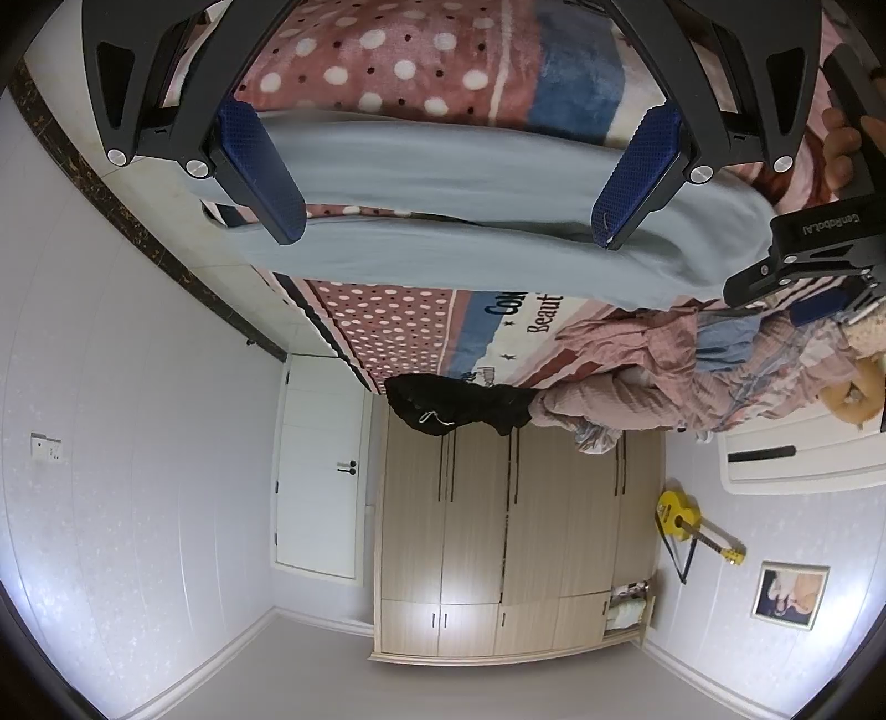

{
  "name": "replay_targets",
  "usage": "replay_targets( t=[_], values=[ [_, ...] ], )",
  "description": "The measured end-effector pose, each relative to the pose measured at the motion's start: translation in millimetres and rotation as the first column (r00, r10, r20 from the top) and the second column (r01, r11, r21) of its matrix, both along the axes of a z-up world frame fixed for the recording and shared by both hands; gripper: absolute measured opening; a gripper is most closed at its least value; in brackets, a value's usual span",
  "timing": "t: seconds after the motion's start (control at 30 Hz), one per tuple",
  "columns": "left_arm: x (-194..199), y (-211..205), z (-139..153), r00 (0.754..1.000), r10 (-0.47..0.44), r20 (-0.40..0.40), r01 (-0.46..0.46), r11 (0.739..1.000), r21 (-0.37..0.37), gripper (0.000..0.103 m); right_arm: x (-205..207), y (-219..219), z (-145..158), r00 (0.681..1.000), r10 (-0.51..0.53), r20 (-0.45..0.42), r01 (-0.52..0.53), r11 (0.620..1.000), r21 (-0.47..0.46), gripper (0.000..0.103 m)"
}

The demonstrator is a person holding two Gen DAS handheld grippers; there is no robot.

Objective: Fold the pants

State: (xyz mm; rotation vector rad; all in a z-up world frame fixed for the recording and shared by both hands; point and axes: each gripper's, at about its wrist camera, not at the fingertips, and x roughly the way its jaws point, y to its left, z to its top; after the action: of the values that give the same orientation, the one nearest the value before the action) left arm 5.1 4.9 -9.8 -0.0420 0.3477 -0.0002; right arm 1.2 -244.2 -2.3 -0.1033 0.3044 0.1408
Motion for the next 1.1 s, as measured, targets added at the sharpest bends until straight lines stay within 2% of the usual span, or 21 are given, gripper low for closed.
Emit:
replay_targets(
  t=[1.1],
  values=[
    [1.5,2.6,2.3,1.000,-0.015,-0.013,0.015,1.000,-0.011,0.102,2.8,-3.9,-3.1,1.000,0.002,-0.004,-0.002,1.000,0.009,0.102]
  ],
)
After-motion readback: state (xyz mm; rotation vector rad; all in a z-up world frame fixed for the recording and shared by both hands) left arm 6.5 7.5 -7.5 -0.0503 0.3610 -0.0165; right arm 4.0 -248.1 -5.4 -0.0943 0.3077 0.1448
